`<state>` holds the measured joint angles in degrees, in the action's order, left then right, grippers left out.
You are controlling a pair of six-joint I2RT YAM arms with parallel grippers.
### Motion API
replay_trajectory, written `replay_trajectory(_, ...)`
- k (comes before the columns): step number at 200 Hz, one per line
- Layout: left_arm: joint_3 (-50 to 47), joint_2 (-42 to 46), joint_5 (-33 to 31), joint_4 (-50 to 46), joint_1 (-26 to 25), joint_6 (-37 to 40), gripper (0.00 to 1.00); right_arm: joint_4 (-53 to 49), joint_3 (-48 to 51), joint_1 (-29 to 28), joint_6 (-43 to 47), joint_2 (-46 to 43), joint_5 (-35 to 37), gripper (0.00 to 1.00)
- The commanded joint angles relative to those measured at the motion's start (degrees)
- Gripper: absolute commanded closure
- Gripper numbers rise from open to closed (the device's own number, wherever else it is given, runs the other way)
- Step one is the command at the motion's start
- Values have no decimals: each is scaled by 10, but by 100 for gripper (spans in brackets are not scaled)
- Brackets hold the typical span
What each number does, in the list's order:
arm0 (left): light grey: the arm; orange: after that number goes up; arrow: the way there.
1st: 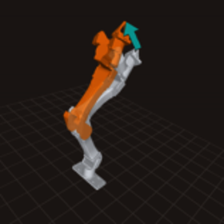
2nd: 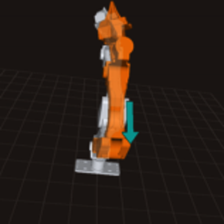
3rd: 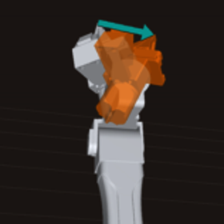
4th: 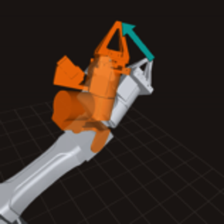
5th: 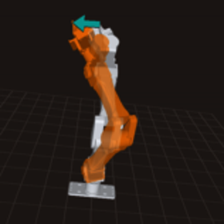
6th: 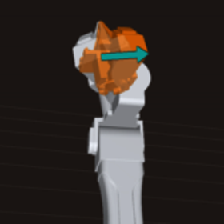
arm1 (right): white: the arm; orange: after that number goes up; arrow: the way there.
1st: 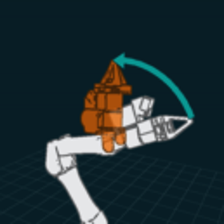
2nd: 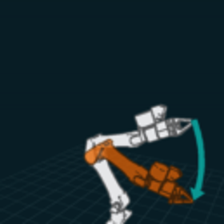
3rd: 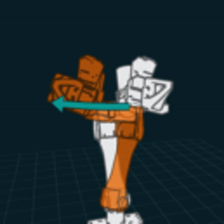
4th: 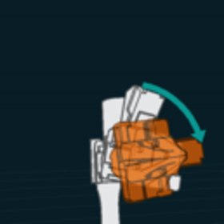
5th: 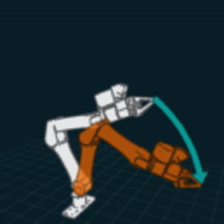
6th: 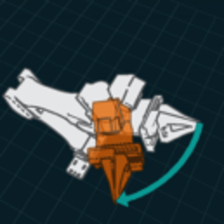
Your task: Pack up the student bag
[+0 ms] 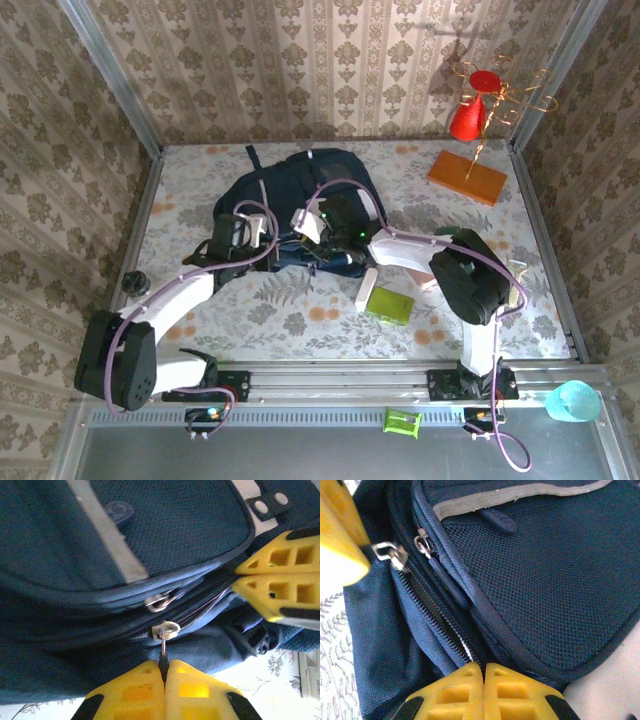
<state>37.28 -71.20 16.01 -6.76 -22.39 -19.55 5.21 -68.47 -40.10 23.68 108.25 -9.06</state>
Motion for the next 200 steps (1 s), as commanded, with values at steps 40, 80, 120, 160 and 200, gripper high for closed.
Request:
replay_trajectory(40,47,33,-88,-87,14,41,100,2,50,40,57,-53,76,100)
replay_trajectory(80,56,37,-120,-134,20,45,100,18,72,51,120,-67,93,100)
replay_trajectory(120,60,38,-80,-150,24,40,100,45,81,64,161,-75,96,100)
replay_trajectory(160,52,41,21,-116,-3,-4,100,31,58,75,203,-70,158,92)
replay_trajectory(200,60,52,52,-102,-34,-24,100,-43,44,72,172,-97,176,72)
